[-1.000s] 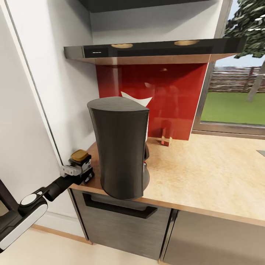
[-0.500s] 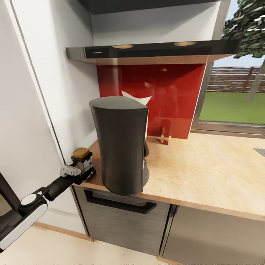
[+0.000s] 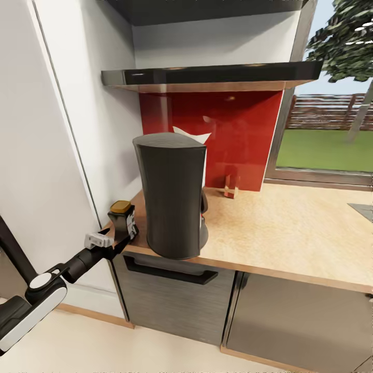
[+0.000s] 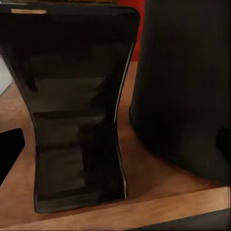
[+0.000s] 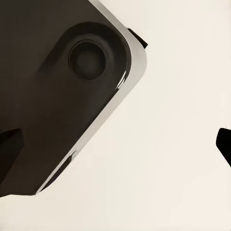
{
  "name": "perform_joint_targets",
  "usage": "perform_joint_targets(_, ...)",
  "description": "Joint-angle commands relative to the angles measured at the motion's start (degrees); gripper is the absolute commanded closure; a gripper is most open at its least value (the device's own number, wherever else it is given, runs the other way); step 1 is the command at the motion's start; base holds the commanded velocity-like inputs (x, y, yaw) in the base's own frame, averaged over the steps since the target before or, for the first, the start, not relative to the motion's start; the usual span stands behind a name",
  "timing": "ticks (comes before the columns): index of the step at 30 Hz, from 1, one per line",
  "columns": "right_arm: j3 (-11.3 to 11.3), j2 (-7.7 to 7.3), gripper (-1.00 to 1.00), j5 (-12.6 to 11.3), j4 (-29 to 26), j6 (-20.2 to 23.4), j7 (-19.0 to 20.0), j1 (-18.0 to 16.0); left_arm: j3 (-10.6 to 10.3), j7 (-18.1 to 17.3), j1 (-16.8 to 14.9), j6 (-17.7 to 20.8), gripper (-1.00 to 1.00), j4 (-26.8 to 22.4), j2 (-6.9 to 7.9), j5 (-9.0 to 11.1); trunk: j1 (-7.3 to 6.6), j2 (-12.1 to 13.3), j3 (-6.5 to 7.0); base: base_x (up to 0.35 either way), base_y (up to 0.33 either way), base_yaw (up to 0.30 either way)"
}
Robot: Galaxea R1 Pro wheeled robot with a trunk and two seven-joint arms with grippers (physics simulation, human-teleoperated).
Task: Set up a coffee station on the kitchen countertop: keep the coffee maker on the countertop, move the bottle of coffee from the kitchen shelf to the counter next to the coffee maker, place a paper coffee filter on top of the coffee maker, put the saucer next to the coffee maker with the coffee cup on the saucer, and place the electric kettle next to the coffee maker.
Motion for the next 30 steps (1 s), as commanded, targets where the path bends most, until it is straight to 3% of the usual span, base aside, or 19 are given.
perform_joint_targets(1, 0.25, 0.02, -1.0, -0.45, 0.19, -0.34, 0.32, -0.07, -0.14, -0.11, -0.08, -0.12, -1.0, 0.02, 0.06, 0.6, -0.01, -0.04, -0.06, -0.094, 0.0, 0.0)
perform_joint_targets(30, 0.26, 0.02, -1.0, -0.45, 0.2, -0.34, 0.32, -0.07, 0.29, -0.14, -0.08, 0.04, -1.0, 0.07, 0.06, 0.6, -0.01, -0.04, -0.06, -0.077, 0.0, 0.0)
